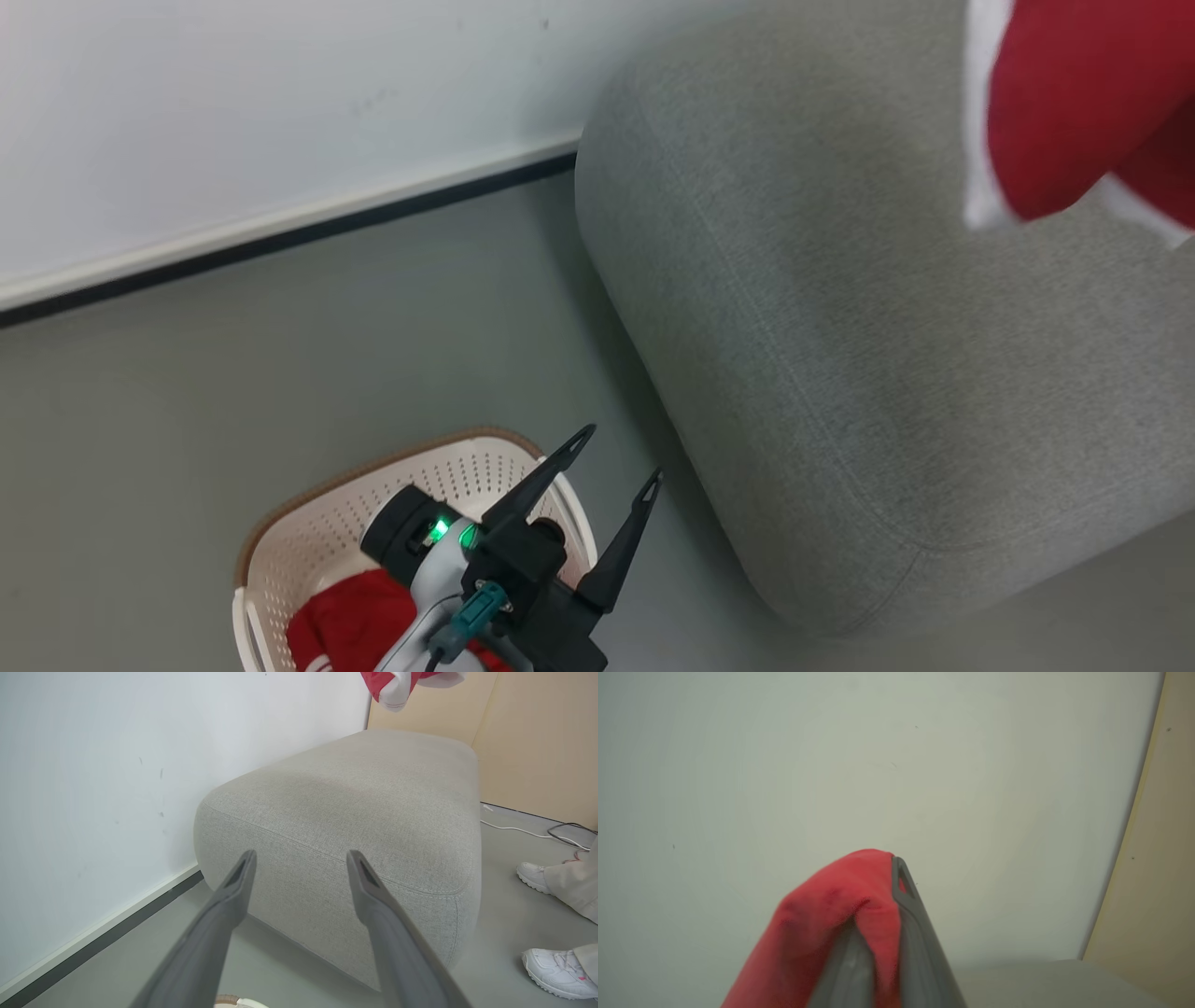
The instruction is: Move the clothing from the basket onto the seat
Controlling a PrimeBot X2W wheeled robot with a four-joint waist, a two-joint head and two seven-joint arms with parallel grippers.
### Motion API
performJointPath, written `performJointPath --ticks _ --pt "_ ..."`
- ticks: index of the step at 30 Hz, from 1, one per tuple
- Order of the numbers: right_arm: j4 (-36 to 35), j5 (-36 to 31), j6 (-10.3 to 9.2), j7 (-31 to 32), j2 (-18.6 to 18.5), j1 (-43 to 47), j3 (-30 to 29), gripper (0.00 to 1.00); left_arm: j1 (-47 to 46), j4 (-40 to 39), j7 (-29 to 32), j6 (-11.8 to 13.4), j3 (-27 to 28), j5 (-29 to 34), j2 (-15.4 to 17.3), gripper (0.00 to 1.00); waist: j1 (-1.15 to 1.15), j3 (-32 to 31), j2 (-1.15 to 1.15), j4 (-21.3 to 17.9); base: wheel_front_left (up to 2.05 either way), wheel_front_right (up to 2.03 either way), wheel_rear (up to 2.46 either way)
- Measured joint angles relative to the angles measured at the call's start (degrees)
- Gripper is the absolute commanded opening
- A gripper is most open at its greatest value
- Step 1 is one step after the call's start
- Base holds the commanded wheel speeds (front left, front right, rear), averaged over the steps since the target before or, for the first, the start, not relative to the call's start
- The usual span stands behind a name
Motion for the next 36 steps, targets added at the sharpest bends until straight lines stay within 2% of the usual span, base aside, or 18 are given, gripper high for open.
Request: performJointPath --ticks 5,19,28,31,32,33,35,36 --pt "8.7 3.2 0.05 2.0 -1.4 -8.0 -3.3 0.00 -3.1 -3.5 0.9 -0.5 -1.2 1.3 -0.1 1.00 0.00 4.8 0.00 1.6 0.00 0.00 0.00" --pt "20.9 2.6 0.45 2.9 -1.7 -17.0 -2.7 0.00 -6.6 -10.8 3.4 -1.0 -1.1 4.8 3.2 1.00 0.00 16.7 0.00 4.8 0.00 0.00 0.00" --pt "29.3 2.7 0.47 0.0 4.1 -17.4 -1.1 0.00 -9.7 -12.3 4.4 -1.0 0.0 6.8 4.9 1.00 0.00 24.1 0.01 4.9 0.00 0.00 0.00" --pt "31.4 2.7 0.58 -0.6 5.0 -17.5 -0.6 0.00 -9.7 -12.2 4.6 -1.0 0.0 6.9 5.0 1.00 0.00 25.6 0.01 4.7 0.00 0.00 0.00" --pt "32.0 2.7 0.67 -0.9 5.0 -17.5 -0.6 0.03 -9.9 -12.1 4.8 -1.0 0.0 6.9 5.0 1.00 0.00 26.0 0.01 4.7 0.00 0.00 0.00" --pt "32.5 2.6 0.76 -1.3 5.1 -17.5 -0.5 0.30 -10.0 -12.1 4.8 -1.0 0.0 7.0 5.1 1.00 0.00 26.3 0.01 4.5 0.00 0.00 0.00" --pt "33.4 2.6 1.07 -1.8 5.6 -17.6 0.0 0.58 -10.0 -11.8 4.8 -1.0 0.1 7.0 5.1 1.00 0.00 26.5 0.00 4.2 0.00 0.00 0.00" --pt "33.7 2.4 1.15 -2.0 5.9 -17.6 0.4 1.00 -10.0 -11.7 4.8 -1.0 0.1 7.0 5.2 1.00 0.00 26.4 0.00 4.1 0.00 0.00 0.00"
